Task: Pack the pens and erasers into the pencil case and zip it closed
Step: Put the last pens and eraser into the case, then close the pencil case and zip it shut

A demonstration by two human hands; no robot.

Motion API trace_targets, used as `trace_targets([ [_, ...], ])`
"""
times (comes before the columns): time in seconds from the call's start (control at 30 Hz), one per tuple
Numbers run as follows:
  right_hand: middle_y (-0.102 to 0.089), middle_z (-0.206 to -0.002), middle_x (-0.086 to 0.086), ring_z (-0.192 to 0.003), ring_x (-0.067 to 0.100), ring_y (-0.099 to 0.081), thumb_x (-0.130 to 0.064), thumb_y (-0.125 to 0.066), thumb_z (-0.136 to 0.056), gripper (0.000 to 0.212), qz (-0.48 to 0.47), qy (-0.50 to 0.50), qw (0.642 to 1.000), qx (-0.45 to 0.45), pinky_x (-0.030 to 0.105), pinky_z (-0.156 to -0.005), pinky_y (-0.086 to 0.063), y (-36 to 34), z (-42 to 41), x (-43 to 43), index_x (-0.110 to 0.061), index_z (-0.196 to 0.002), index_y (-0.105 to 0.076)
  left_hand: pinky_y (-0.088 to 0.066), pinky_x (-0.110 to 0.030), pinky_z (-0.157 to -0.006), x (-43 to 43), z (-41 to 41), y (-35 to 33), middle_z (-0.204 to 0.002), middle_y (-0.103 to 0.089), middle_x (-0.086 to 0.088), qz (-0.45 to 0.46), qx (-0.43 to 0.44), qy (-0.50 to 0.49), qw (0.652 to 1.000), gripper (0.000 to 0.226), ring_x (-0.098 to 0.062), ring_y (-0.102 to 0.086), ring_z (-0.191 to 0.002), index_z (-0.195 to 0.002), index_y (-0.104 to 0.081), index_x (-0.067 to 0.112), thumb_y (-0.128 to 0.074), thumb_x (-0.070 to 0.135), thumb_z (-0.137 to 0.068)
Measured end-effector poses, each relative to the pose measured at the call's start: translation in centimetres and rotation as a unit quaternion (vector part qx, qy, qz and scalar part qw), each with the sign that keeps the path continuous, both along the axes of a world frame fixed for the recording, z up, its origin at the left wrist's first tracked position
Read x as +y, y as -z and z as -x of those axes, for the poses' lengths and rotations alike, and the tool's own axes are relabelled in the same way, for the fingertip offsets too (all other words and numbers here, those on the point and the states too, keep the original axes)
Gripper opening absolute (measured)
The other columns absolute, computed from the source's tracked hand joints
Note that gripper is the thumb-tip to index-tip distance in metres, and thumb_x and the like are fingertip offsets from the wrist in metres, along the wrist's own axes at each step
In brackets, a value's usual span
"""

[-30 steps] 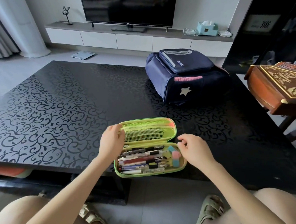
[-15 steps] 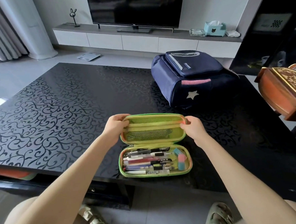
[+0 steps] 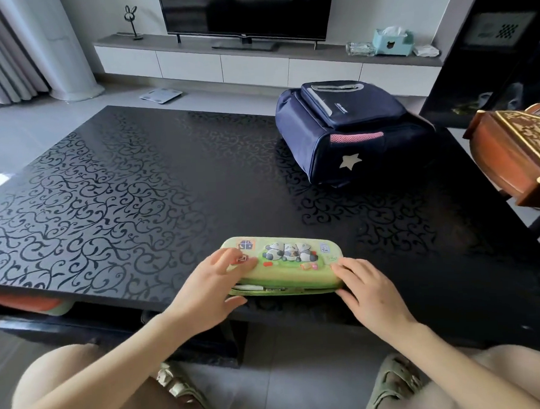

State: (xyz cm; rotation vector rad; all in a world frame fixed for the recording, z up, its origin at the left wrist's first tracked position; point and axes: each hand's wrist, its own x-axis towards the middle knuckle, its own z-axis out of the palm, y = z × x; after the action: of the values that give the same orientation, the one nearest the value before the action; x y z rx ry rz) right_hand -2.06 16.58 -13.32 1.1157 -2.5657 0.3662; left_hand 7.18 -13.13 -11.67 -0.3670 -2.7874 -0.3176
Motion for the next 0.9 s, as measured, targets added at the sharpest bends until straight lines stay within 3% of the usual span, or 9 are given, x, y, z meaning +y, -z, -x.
trace_targets([
  [0.13, -0.066, -0.103, 0.012, -0.091, 0.026, -0.059, -0.021, -0.085, -0.062, 0.050, -0.026, 0.010, 0.999, 0.031, 0.036, -0.074, -0.057, 0.7, -0.9, -0.2, -0.002, -0.104, -0.066, -0.056, -0.038, -0.080, 0.5, -0.2, 2.2, -0.108, -0.062, -0.002, -0.048, 0.056, -0.033, 0.997, 0.058, -0.020, -0.049, -0.104, -0.113, -0.065, 0.019, -0.087, 0.018, -0.059],
  [0.3, -0.064, -0.092, 0.004, -0.090, 0.027, -0.058, -0.054, -0.056, -0.077, 0.044, -0.073, 0.025, 0.996, 0.054, 0.039, -0.086, -0.045, -2.7, -0.9, -1.8, -0.012, -0.084, -0.068, -0.055, -0.039, -0.083, 0.9, -0.7, 3.7, -0.105, -0.065, -0.003, -0.082, 0.103, -0.034, 0.991, 0.050, -0.022, -0.051, -0.110, -0.112, -0.067, 0.018, -0.082, 0.011, -0.065],
  [0.37, -0.063, -0.111, 0.008, -0.106, 0.031, -0.055, -0.061, -0.054, -0.075, 0.054, -0.083, 0.007, 0.996, 0.040, 0.045, -0.099, -0.039, -3.5, -0.6, -4.1, -0.017, -0.103, -0.065, -0.054, -0.038, -0.083, 0.8, -0.7, 3.8, -0.105, -0.065, -0.003, -0.081, 0.107, -0.032, 0.990, 0.052, -0.021, -0.049, -0.110, -0.113, -0.066, 0.017, -0.083, 0.009, -0.065],
  [0.47, -0.041, -0.143, 0.017, -0.130, 0.040, -0.038, -0.073, -0.044, -0.075, 0.080, -0.175, -0.020, 0.984, 0.008, 0.058, -0.109, -0.026, -3.0, -0.1, -8.2, -0.026, -0.140, -0.035, -0.055, -0.038, -0.081, 0.8, -0.7, 4.0, -0.105, -0.065, -0.004, -0.083, 0.102, -0.029, 0.991, 0.054, -0.020, -0.049, -0.109, -0.114, -0.064, 0.018, -0.083, 0.008, -0.064],
  [0.6, -0.036, -0.146, 0.018, -0.131, 0.042, -0.036, -0.079, -0.034, -0.074, 0.088, -0.204, -0.014, 0.979, -0.010, 0.060, -0.109, -0.023, -1.0, 0.1, -10.3, -0.029, -0.145, -0.021, -0.056, -0.032, -0.070, 0.2, -0.4, 2.6, -0.105, -0.063, 0.005, -0.089, 0.050, -0.038, 0.994, 0.027, -0.011, -0.048, -0.101, -0.106, -0.069, 0.027, -0.067, 0.035, -0.080],
  [0.67, -0.037, -0.145, 0.018, -0.129, 0.042, -0.038, -0.079, -0.034, -0.072, 0.088, -0.194, -0.014, 0.981, -0.004, 0.059, -0.109, -0.025, -0.6, 0.2, -10.3, -0.029, -0.144, -0.022, -0.052, -0.029, -0.066, -0.1, 0.2, 0.9, -0.097, -0.062, 0.010, -0.165, 0.011, -0.060, 0.984, 0.033, -0.006, -0.051, -0.090, -0.098, -0.071, 0.029, -0.047, 0.048, -0.087],
  [0.77, -0.037, -0.145, 0.018, -0.127, 0.042, -0.039, -0.079, -0.036, -0.071, 0.089, -0.184, -0.017, 0.983, 0.002, 0.059, -0.109, -0.025, -0.4, 0.3, -10.2, -0.030, -0.143, -0.023, -0.043, -0.026, -0.087, -0.4, 3.2, -1.5, -0.108, -0.060, 0.015, -0.324, -0.062, -0.164, 0.930, 0.034, -0.004, -0.054, -0.099, -0.116, -0.063, 0.028, -0.037, 0.038, -0.096],
  [0.83, -0.036, -0.145, 0.019, -0.129, 0.041, -0.038, -0.079, -0.037, -0.071, 0.091, -0.185, -0.019, 0.983, 0.007, 0.058, -0.109, -0.024, -0.2, 0.3, -10.3, -0.030, -0.145, -0.020, -0.039, -0.028, -0.100, -0.8, 6.0, -1.8, -0.121, -0.055, 0.016, -0.440, -0.198, -0.188, 0.856, 0.035, -0.006, -0.052, -0.111, -0.123, -0.057, 0.030, -0.036, 0.040, -0.097],
  [0.9, -0.035, -0.145, 0.019, -0.129, 0.041, -0.037, -0.079, -0.039, -0.071, 0.092, -0.185, -0.020, 0.983, 0.011, 0.058, -0.109, -0.024, 0.0, 0.4, -10.2, -0.029, -0.146, -0.020, -0.049, -0.033, -0.092, -1.1, 8.1, -1.4, -0.116, -0.064, 0.003, -0.514, -0.330, -0.170, 0.773, 0.037, -0.014, -0.062, -0.100, -0.115, -0.063, 0.025, -0.036, 0.042, -0.097],
])
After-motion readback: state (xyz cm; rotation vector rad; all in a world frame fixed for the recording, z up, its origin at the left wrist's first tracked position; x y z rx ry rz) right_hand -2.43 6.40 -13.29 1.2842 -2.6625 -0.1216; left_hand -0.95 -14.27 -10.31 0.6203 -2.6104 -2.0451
